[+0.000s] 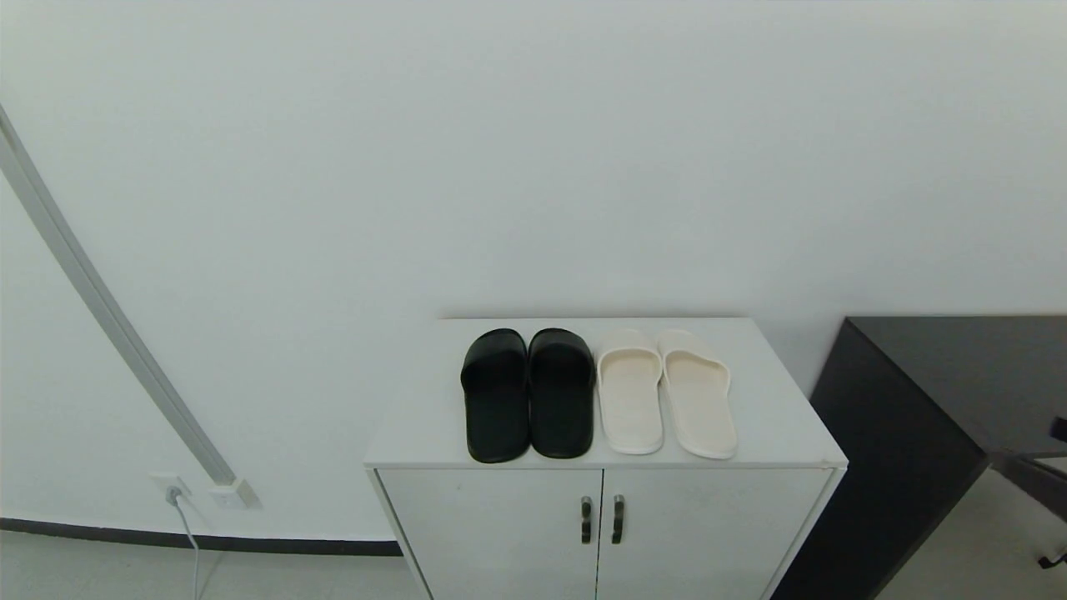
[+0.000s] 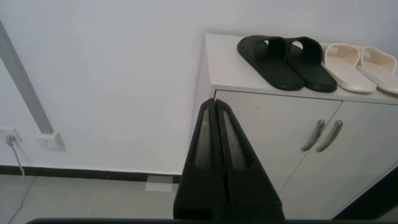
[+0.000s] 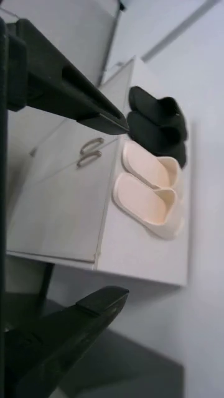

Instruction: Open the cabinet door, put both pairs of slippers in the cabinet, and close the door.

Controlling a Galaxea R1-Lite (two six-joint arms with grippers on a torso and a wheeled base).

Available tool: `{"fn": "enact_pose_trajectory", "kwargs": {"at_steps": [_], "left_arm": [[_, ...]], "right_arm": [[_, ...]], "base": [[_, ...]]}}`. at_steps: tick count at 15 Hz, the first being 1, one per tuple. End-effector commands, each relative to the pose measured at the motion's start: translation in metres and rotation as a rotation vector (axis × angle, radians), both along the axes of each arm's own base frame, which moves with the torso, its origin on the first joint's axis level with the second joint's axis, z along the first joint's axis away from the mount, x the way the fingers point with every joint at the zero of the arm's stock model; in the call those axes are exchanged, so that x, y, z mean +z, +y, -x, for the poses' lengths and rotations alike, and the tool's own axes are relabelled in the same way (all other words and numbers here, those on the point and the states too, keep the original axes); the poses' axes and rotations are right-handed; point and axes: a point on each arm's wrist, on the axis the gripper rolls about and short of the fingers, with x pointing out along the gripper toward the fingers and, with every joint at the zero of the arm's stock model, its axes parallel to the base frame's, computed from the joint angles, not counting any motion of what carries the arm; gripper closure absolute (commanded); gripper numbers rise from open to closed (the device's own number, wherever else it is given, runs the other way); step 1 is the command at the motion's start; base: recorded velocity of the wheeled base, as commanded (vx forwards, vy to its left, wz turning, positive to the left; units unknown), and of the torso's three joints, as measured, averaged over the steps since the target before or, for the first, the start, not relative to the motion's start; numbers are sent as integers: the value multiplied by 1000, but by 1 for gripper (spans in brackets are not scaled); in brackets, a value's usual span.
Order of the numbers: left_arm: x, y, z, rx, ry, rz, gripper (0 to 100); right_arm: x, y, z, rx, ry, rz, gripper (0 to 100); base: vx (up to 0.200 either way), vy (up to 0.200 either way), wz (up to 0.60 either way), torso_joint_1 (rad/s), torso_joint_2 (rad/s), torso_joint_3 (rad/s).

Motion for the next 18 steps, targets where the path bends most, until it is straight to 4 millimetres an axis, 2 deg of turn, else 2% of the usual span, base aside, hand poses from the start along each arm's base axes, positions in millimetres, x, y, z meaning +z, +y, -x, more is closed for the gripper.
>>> {"fn": "enact_pose_trajectory", "kwargs": {"at_steps": [1, 2, 3, 7, 11, 15, 18], "left_arm": [[0, 0, 0, 1, 0, 0, 100], [0, 0, 0, 1, 0, 0, 100], [0, 0, 0, 1, 0, 0, 100], [0, 0, 0, 1, 0, 0, 100], [0, 0, 0, 1, 0, 0, 100], [0, 0, 0, 1, 0, 2, 100], [0, 0, 0, 1, 0, 2, 100]], "right_arm": [[-7, 69, -47, 97, 109, 59, 0], [-7, 99, -58, 78, 116, 41, 0], [-12, 122, -72, 36, 129, 44, 0], [-40, 174, -123, -113, 121, 83, 0], [-62, 202, -169, -247, 93, 90, 0], [-86, 215, -205, -347, 93, 118, 0], [-94, 217, -228, -379, 87, 106, 0]], "base": [[0, 0, 0, 0, 0, 0], [0, 0, 0, 0, 0, 0], [0, 0, 0, 0, 0, 0], [0, 0, 0, 0, 0, 0], [0, 0, 0, 0, 0, 0], [0, 0, 0, 0, 0, 0], [0, 0, 0, 0, 0, 0]]}}
